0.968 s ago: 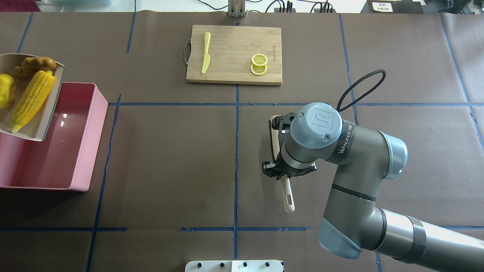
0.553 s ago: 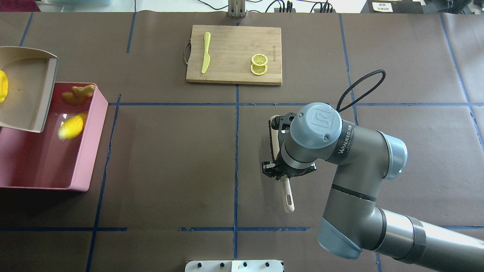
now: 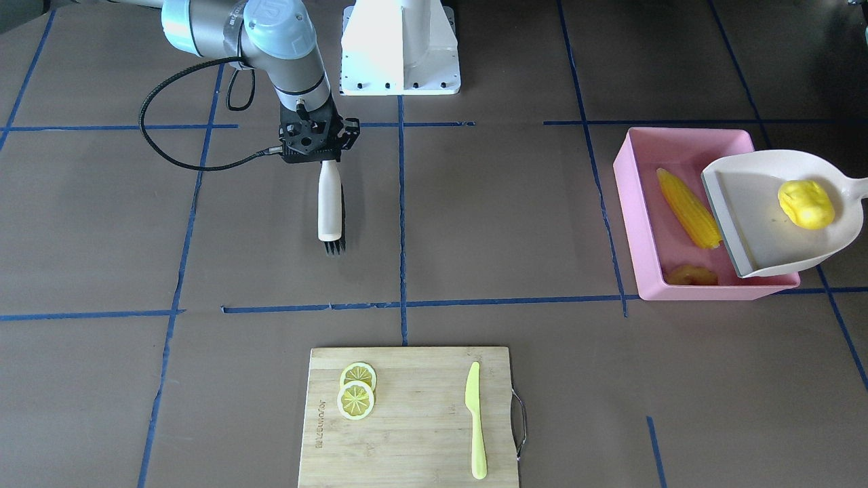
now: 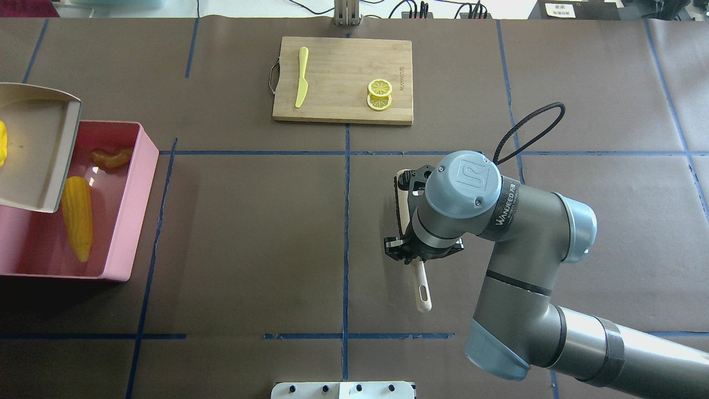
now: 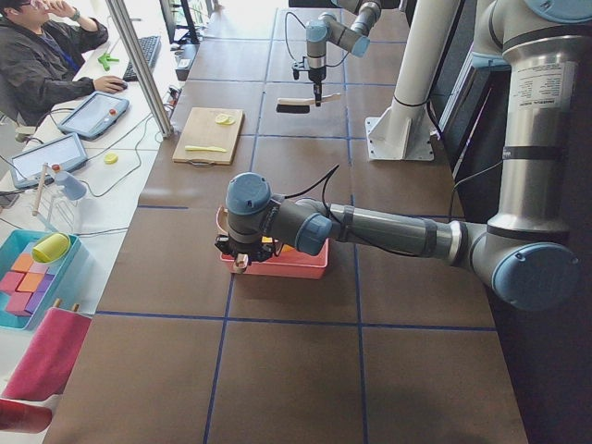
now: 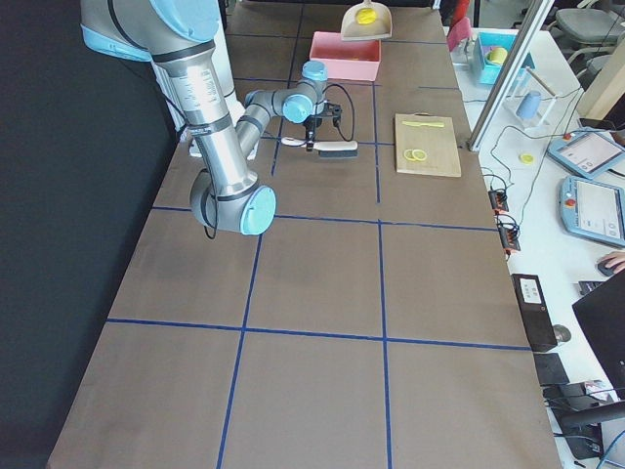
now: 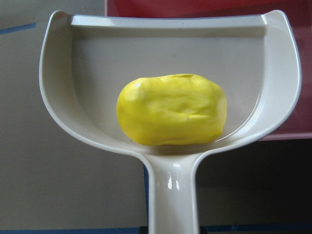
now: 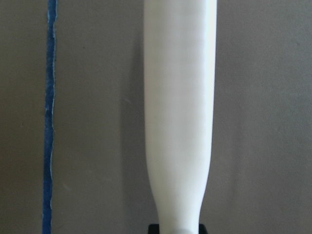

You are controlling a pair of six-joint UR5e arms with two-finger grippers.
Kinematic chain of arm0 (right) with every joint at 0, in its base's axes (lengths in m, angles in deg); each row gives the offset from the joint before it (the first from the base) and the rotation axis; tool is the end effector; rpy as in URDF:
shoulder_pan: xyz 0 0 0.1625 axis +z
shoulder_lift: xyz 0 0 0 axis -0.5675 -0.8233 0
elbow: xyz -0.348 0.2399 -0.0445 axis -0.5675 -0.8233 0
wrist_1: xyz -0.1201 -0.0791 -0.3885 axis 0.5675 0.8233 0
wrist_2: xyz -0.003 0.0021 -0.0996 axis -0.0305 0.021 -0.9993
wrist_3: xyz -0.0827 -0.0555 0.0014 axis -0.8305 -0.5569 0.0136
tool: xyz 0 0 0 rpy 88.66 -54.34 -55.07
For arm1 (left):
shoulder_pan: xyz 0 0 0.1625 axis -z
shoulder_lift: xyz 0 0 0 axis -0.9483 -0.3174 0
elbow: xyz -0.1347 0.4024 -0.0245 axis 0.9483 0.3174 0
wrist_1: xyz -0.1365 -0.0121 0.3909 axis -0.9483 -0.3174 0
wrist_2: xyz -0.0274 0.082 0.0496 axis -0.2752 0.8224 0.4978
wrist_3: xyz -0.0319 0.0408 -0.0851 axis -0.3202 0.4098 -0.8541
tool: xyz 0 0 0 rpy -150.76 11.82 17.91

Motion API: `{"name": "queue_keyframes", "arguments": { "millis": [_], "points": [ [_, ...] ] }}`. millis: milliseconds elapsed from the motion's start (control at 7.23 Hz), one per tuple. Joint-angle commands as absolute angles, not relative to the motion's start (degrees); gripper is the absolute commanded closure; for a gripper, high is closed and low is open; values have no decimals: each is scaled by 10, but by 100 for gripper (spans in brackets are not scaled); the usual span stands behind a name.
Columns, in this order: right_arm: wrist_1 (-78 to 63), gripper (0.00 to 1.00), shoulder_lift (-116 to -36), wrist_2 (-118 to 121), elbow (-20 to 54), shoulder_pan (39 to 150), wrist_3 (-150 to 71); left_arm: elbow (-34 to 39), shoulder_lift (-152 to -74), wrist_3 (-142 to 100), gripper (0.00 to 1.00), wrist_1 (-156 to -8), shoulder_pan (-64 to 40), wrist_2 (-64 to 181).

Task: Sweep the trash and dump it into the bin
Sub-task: 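Tilt the dustpan with the left gripper to dump the vegetables into the bin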

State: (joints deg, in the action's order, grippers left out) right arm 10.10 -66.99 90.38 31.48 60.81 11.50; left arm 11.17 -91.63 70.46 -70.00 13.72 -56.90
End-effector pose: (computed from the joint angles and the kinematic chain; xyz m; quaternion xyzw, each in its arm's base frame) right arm -0.5062 -0.3565 0.2506 -0.0170 -0.3957 -0.0363 0.9175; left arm -0.0191 -0.4973 0.5563 0.3752 0.2097 0.6470 0.6298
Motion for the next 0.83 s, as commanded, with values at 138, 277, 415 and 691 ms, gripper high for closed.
{"name": "queue_keyframes", "arguments": {
  "millis": [138, 277, 415, 691],
  "points": [
    [101, 100, -670, 904, 315, 608, 115, 134, -910, 708, 100, -699, 126, -499],
    [101, 100, -670, 904, 315, 608, 116, 138, -910, 715, 100, -697, 125, -488],
    [101, 100, -670, 904, 315, 608, 116, 173, -915, 786, 100, -631, 132, -447],
    [101, 100, -669, 904, 315, 606, 116, 237, -920, 829, 100, -512, 136, -408]
  ]
}}
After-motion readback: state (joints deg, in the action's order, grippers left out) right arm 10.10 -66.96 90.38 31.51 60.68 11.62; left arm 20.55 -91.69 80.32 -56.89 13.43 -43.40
